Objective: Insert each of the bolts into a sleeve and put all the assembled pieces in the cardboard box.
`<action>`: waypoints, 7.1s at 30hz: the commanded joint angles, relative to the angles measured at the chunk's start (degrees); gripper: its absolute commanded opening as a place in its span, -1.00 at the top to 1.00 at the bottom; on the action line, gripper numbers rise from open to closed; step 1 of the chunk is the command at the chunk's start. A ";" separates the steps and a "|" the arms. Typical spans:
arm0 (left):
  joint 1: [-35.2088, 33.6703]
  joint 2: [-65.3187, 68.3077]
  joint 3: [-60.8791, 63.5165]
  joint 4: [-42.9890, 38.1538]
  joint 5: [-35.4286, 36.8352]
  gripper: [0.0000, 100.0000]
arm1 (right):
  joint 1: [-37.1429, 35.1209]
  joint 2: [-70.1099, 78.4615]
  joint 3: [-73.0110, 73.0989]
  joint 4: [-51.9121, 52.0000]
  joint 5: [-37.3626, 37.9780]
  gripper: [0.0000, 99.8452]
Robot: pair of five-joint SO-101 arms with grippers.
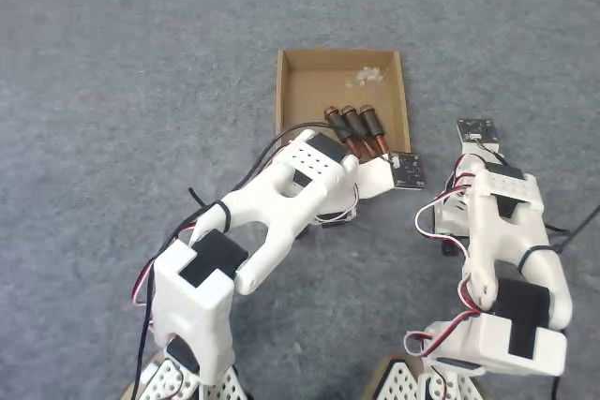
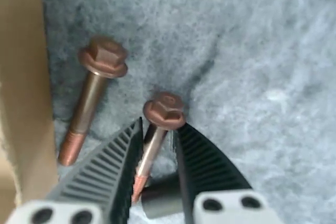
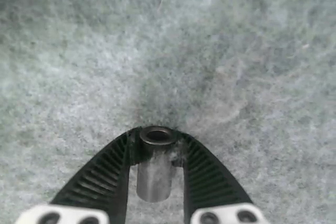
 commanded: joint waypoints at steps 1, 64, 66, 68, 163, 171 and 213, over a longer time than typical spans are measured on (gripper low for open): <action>-1.85 -0.53 -1.63 -1.05 0.26 0.75 | -0.31 -0.22 -2.81 -1.36 0.88 0.99; -2.55 5.63 -7.16 2.46 58.11 0.99 | 0.04 -0.22 -2.81 -1.10 0.97 0.99; -2.20 6.51 -7.69 3.52 55.82 0.98 | 0.04 -0.22 -2.81 -1.10 0.97 0.99; -2.11 6.33 -7.60 3.69 54.77 0.98 | 0.04 -0.22 -2.81 -1.10 0.97 0.99; -47.12 -24.18 25.63 -30.51 47.91 0.98 | -19.47 1.10 14.15 -112.92 -12.84 0.99; -47.03 -24.18 25.63 -30.68 47.91 0.98 | -25.01 0.31 31.82 -128.75 -12.84 0.99; -44.66 -24.70 27.82 -34.73 47.91 0.98 | -49.54 0.13 50.99 -138.33 -12.57 0.99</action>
